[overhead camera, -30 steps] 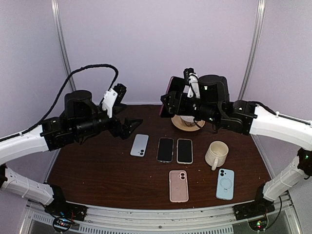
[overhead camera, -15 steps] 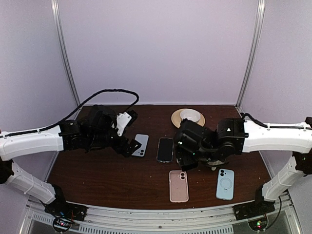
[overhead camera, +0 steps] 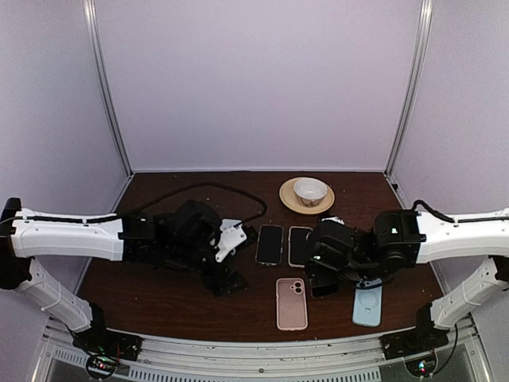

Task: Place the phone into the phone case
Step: Adjust the phone case at the center of the board.

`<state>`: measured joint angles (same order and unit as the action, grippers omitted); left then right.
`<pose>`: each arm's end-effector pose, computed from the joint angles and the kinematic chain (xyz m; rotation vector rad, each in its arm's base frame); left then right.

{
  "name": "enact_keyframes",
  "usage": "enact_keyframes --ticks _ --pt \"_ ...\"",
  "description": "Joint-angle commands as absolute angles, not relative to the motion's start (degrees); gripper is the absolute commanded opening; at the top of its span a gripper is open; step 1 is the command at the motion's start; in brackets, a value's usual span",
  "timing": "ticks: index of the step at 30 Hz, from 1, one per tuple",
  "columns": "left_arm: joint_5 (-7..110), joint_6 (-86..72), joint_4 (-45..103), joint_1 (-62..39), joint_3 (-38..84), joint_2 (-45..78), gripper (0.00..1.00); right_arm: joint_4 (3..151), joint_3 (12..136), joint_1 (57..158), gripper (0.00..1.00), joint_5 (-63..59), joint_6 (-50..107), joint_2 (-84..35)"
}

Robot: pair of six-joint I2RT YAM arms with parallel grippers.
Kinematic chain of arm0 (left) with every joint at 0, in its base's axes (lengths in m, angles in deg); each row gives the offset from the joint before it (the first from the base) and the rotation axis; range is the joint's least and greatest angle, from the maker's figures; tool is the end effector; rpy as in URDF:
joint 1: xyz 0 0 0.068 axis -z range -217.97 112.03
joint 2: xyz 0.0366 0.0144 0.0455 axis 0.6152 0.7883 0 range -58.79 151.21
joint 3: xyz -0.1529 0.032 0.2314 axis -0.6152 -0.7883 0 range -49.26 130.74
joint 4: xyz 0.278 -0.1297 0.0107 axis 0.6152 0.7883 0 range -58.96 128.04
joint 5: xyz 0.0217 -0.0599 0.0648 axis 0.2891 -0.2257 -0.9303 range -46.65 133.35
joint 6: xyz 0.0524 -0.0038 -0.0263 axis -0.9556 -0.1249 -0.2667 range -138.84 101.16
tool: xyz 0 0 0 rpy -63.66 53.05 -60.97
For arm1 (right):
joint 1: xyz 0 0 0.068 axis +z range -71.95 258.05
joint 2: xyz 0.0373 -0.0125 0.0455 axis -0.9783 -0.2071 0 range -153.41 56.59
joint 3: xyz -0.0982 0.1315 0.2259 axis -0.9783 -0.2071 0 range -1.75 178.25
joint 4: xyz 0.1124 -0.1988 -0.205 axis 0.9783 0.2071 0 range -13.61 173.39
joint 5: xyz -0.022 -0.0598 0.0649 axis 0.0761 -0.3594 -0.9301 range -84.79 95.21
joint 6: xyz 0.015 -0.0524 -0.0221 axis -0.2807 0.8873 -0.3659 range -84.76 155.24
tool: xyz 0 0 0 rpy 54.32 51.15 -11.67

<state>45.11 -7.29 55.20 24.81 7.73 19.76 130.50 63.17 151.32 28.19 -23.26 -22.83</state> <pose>0.1554 -0.3050 0.2434 1.0811 2.2193 -0.6372 0.1053 0.2923 0.2588 -0.2367 2.6089 0.2338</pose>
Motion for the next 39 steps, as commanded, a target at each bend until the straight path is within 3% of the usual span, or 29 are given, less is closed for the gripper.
enact_keyframes --ticks 1,6,15,23,32,39 --pt "41.7 -10.2 58.0 29.7 9.3 26.9 0.8 127.9 59.7 151.4 0.0 31.4 -24.4 -15.2" --pt "43.3 -13.6 56.1 32.7 10.1 34.1 0.65 126.7 56.0 151.0 0.0 31.5 -23.5 -10.6" --pt "37.6 -24.6 48.6 39.2 15.7 50.0 0.47 127.9 56.8 150.3 0.0 31.2 -19.4 -10.5" --pt "40.5 -26.7 46.2 39.3 21.2 55.7 0.4 130.6 56.5 148.6 0.0 31.0 -18.2 -7.7" --pt "43.3 -23.3 44.1 38.4 18.2 47.9 0.4 132.0 59.5 145.9 0.0 28.9 -13.9 -10.9" --pt "46.5 -9.5 53.9 29.7 15.3 30.4 0.67 122.3 61.8 149.2 0.0 27.3 -11.2 -18.2"
